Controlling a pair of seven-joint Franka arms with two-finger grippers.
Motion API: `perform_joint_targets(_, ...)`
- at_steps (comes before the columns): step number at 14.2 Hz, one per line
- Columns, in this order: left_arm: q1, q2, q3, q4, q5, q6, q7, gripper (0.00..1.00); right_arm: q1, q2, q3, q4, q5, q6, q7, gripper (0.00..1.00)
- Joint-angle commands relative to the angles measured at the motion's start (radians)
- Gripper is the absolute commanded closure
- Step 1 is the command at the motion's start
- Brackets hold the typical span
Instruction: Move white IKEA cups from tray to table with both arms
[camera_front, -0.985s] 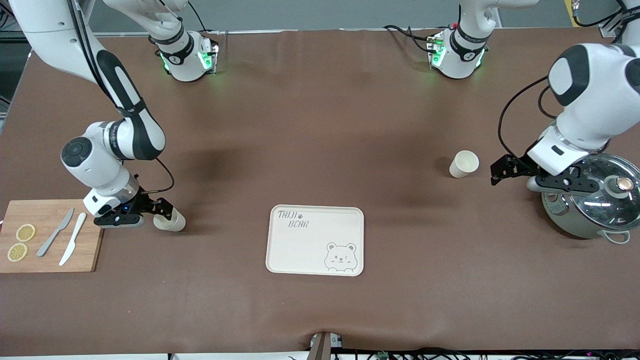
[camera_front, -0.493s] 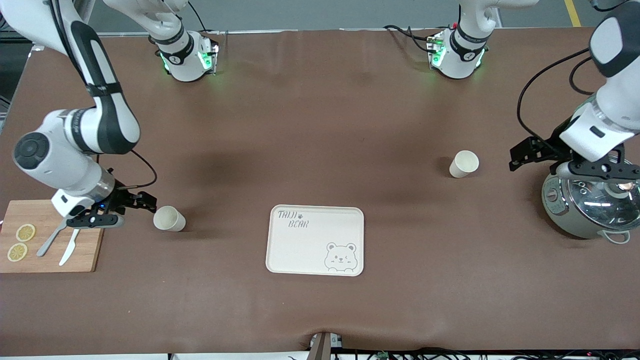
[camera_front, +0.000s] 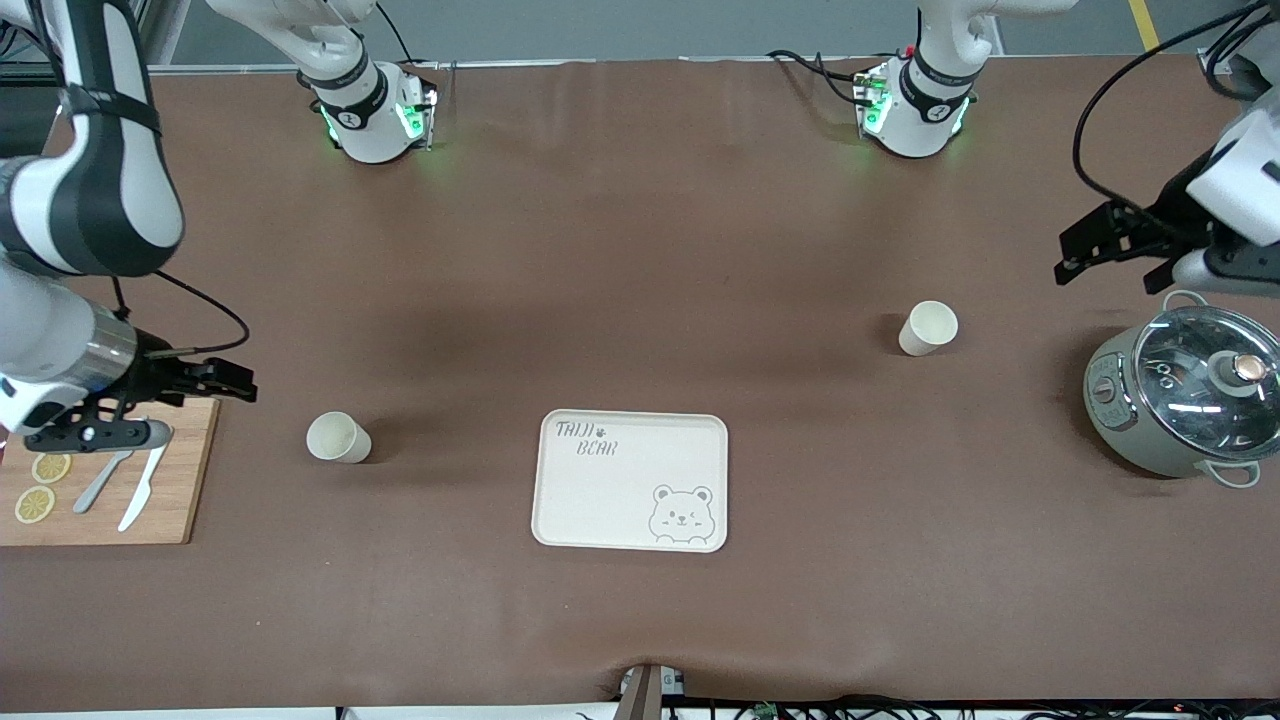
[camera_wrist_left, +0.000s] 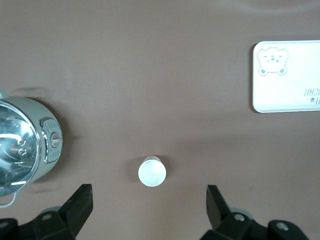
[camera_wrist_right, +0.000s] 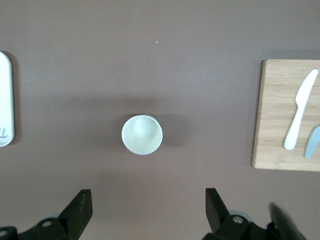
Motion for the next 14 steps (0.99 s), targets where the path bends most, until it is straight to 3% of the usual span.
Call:
perform_joint_targets(1,0.003,-0.018,-0.011,0.041,0.023,-0.045,-0.017,0.00,-0.004,0.008,0.002,0.109,0.003,-0.122,0.010,0.00)
perform_joint_targets(6,0.003,-0.015,-0.012,0.071,0.033,-0.071,0.040,0.00,-0.004,0.008,0.003,0.241,0.003,-0.288,0.028,0.00)
perform_joint_targets(14,0.000,-0.005,-0.022,0.072,0.096,-0.070,0.048,0.00,0.068,-0.008,0.011,0.243,0.005,-0.291,0.226,0.00)
